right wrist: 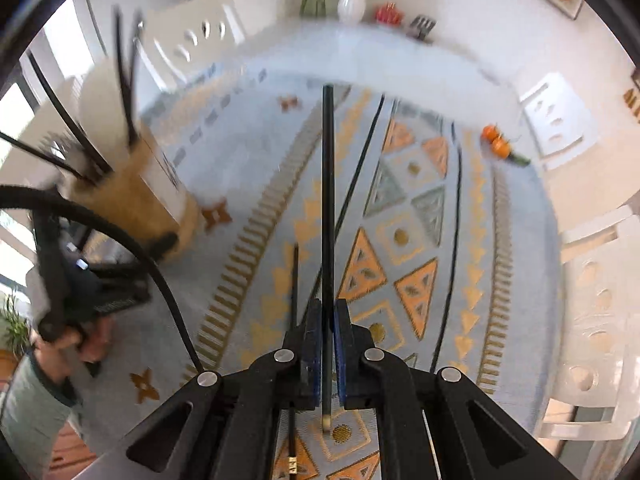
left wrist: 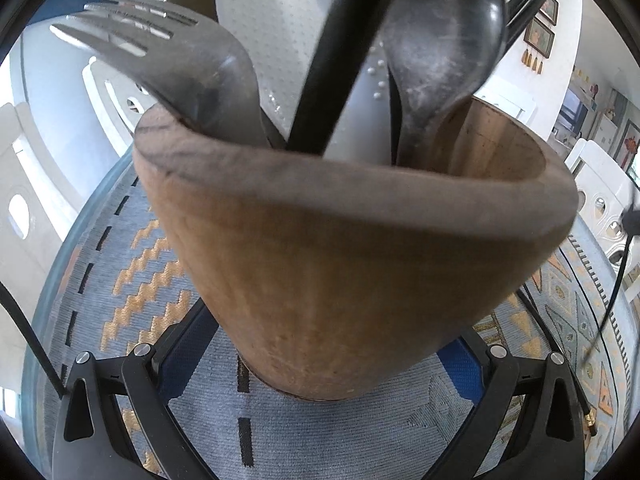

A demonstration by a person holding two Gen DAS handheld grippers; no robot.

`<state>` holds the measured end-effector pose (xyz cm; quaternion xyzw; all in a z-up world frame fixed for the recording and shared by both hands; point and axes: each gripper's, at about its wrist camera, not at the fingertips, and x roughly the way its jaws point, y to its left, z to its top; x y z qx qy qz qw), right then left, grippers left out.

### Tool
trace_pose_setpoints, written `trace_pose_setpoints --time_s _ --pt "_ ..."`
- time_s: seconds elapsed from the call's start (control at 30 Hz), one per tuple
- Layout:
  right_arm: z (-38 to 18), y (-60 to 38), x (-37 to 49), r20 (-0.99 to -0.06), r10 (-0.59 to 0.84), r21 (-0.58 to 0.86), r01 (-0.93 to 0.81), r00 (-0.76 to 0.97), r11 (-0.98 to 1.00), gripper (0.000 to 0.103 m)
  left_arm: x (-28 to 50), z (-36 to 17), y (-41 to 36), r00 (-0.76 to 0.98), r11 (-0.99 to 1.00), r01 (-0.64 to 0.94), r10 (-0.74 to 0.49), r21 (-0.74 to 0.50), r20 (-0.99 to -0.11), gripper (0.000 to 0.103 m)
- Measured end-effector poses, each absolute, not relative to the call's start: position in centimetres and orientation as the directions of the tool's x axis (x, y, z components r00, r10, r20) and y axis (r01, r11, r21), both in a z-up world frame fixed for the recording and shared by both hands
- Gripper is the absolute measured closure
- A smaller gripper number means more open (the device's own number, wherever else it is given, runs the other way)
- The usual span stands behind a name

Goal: Organize utensils
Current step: 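Carry the chopstick over the wooden cup and lower it in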

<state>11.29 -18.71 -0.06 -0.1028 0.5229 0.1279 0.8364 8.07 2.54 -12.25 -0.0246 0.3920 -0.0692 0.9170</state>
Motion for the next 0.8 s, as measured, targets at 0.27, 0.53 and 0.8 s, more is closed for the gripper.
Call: trace_pose_setpoints --time_s 0.27,0.53,0.8 --pt "8.9 -18.0 10.7 -0.778 0.129 -0.070 -0.289 0.615 0.955 0.098 7.3 -11.9 1.8 0.695 0.991 0.105 -0.136 -0.087 -0.706 0.001" --pt "17.2 -14.3 9.9 -0.659 0.261 0.007 -0.342 0.706 0.940 0.098 7.1 -11.8 1.7 0.693 0.990 0.107 -0.142 -0.095 -0.707 0.001" --pt "18.9 -10.2 9.5 -0.659 0.353 0.073 -0.410 0.664 0.909 0.098 7.2 -11.8 2.3 0.691 0.989 0.107 -0.148 -0.102 -0.707 0.001"
